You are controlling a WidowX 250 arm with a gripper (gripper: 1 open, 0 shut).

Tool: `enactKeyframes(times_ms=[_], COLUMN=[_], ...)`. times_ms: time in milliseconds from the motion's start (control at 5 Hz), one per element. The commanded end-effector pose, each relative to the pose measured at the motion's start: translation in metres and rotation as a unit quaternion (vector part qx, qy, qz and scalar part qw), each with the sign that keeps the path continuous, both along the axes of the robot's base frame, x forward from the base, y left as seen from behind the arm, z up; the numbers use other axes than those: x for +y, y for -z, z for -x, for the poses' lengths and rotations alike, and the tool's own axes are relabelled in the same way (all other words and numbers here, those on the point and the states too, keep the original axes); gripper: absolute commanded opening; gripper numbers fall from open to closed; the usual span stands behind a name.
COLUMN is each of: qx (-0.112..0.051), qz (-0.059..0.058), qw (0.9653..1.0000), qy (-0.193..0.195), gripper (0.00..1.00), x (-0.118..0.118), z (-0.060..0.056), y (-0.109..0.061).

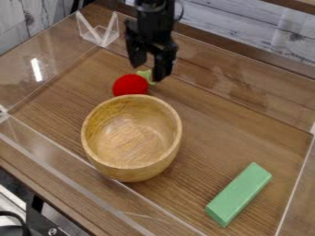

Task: Move the red fruit to the right side of the table

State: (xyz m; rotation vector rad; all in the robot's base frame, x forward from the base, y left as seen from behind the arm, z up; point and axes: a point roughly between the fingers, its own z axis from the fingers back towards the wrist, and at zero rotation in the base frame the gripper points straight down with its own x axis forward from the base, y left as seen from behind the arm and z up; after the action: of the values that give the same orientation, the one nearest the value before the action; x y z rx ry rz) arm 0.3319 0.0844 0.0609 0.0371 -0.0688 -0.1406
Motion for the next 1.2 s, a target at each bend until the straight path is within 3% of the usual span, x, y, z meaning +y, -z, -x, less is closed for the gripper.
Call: enactKeyframes(times_ms=[0, 200, 400, 600, 800, 1000], qx=[-0.015, -0.009, -0.013, -0.012, -0.012, -0.018], qz=[-0.006, -0.004, 0.005, 0.013, 0.020, 0.025], qw=[0.9996, 0.9993, 0.9993, 0.9993, 0.9982, 0.9966], qy=[-0.022, -0.036, -0.035, -0.032, -0.055, -0.077], gripper=[1.00, 0.00, 0.00, 1.00, 1.00, 0.00], x=[-0.002, -0.012, -0.017, -0.022, -0.023, -0.022], z=[-0.003, -0.004, 0.001, 0.004, 0.010, 0.018], y=[0.003, 0.016, 0.006, 0.000, -0.004, -0.010])
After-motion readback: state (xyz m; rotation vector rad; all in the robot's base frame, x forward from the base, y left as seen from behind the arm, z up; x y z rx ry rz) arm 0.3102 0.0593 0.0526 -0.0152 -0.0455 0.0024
